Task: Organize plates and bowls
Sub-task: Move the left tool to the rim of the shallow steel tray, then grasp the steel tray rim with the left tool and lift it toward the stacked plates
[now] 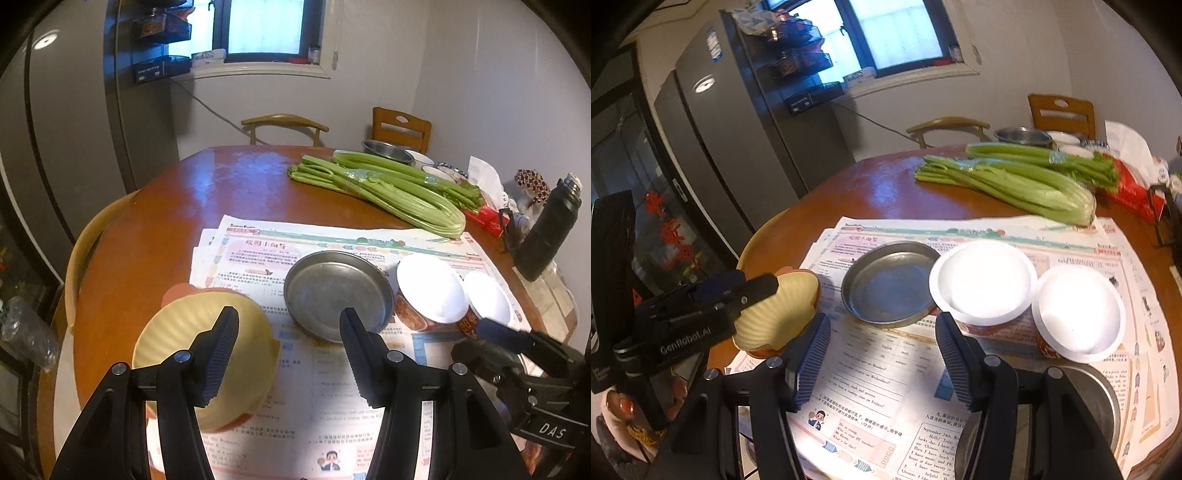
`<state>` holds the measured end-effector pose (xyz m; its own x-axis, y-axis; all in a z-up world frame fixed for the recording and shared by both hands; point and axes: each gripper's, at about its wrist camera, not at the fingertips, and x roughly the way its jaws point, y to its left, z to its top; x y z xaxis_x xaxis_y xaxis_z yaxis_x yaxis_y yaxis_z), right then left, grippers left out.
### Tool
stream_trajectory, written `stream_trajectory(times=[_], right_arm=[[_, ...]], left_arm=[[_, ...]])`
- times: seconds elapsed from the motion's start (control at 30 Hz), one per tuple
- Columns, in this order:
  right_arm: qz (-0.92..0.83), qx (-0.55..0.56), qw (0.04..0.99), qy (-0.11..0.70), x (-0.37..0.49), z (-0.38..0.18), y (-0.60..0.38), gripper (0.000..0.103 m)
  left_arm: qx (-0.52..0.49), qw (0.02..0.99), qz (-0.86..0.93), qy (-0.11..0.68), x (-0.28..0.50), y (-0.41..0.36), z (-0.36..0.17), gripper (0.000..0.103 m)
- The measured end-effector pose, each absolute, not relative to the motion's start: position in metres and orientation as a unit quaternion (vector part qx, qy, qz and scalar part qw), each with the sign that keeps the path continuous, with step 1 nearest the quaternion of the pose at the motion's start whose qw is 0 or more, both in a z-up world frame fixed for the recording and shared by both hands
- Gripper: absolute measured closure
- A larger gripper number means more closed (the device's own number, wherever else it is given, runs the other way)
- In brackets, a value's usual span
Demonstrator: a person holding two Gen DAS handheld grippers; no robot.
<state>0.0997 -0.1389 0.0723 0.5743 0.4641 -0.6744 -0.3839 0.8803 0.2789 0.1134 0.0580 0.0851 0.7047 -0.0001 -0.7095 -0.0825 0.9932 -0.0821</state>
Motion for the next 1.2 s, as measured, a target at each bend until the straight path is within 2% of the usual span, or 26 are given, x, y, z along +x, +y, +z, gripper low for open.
stream_trajectory(times=[0.5,0.97,1.2], right_arm=[[0.209,0.099,0.849,0.475,0.137,0.012,-0.11,0.044],[0.15,0.133,0.846,0.494,0.169,-0.016,-0.102,0.044],[0.138,0.115,0.855,0.487,0.175,-0.021,-0.094,0.044]], left_arm=[[-0.042,0.884,-0.02,0.465,0.205,0.06,0.037,0.044],[-0.058,0.869,-0.012,0.491,0.241,0.075,-0.001,0.044],[-0.073,0.861,-0.025,0.503,0.248,0.073,-0.011,0.045]])
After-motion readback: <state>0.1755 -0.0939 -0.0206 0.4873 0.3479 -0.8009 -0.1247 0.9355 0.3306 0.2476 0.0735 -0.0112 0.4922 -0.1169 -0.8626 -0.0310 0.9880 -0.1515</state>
